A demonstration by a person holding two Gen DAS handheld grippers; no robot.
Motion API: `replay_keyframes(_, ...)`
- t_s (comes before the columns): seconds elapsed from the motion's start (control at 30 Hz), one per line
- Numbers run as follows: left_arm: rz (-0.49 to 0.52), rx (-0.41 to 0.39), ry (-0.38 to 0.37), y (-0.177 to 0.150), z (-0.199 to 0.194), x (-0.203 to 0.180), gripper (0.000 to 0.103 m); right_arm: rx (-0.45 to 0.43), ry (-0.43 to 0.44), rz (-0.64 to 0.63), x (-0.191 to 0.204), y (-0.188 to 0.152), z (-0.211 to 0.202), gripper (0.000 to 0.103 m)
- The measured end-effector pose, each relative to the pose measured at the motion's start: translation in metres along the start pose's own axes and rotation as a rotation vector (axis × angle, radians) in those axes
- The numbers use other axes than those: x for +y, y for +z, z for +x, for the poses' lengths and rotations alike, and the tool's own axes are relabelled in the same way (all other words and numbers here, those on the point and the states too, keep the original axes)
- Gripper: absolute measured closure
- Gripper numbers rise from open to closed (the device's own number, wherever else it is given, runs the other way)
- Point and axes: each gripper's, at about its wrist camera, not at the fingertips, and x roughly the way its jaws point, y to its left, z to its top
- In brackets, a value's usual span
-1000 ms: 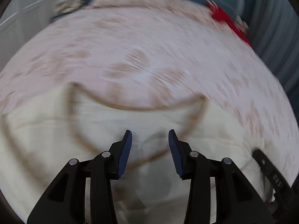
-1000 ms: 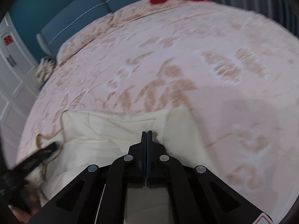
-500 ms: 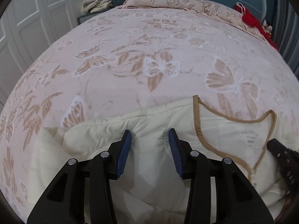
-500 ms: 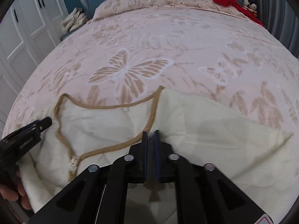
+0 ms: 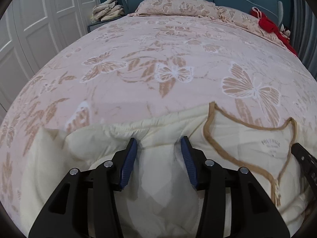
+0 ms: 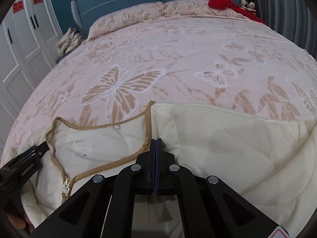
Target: Fold large clothes
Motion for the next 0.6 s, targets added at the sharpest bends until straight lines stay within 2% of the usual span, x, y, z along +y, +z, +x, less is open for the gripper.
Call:
replay_keyframes(0.03,-0.004,0.015,0.011,-0.003,-0.011,0.005,0.05,0.007,-0.029,-0.001,-0.002,0.0,-0.014,0.103)
replay_keyframes(0.07,-0.009,0.02,0.016,-0.006,-0.021,0.012,0.049,0.002,-0.057,0.009,-0.004,-0.003,-0.027,0.103)
replay_keyframes(0.1,-0.021,0.019,0.006,-0.012,-0.039,0.023,0.049,-0.015,-0.07,0.023,-0.011,-0.009,-0.049,0.095)
replay_keyframes(0.13,-0.035,0.007,-0.035,-0.02,-0.061,0.038,0.047,-0.03,-0.069,0.031,-0.018,-0.017,-0.07,0.091)
replay_keyframes(0.17,-0.045,-0.002,-0.061,-0.028,-0.077,0.05,0.037,-0.034,-0.05,0.043,-0.031,-0.032,-0.099,0.091)
replay_keyframes(0.23,-0.061,0.014,-0.084,-0.055,-0.116,0.084,0.028,-0.023,-0.006,0.071,-0.055,-0.064,-0.142,0.09)
replay_keyframes(0.27,-0.064,0.03,-0.095,-0.067,-0.127,0.097,0.028,-0.016,0.005,0.079,-0.071,-0.089,-0.17,0.088)
replay_keyframes(0.33,-0.078,0.07,-0.094,-0.097,-0.151,0.124,0.028,0.001,-0.009,0.079,-0.096,-0.136,-0.213,0.072)
replay_keyframes(0.47,-0.152,0.157,-0.097,-0.177,-0.202,0.178,0.028,0.093,-0.071,0.114,-0.147,-0.243,-0.293,0.064)
replay_keyframes(0.53,-0.168,0.199,-0.099,-0.212,-0.221,0.195,0.028,0.142,-0.103,0.146,-0.167,-0.286,-0.319,0.056)
replay_keyframes(0.6,-0.187,0.233,-0.098,-0.249,-0.241,0.211,0.028,0.173,-0.118,0.166,-0.183,-0.319,-0.337,0.054)
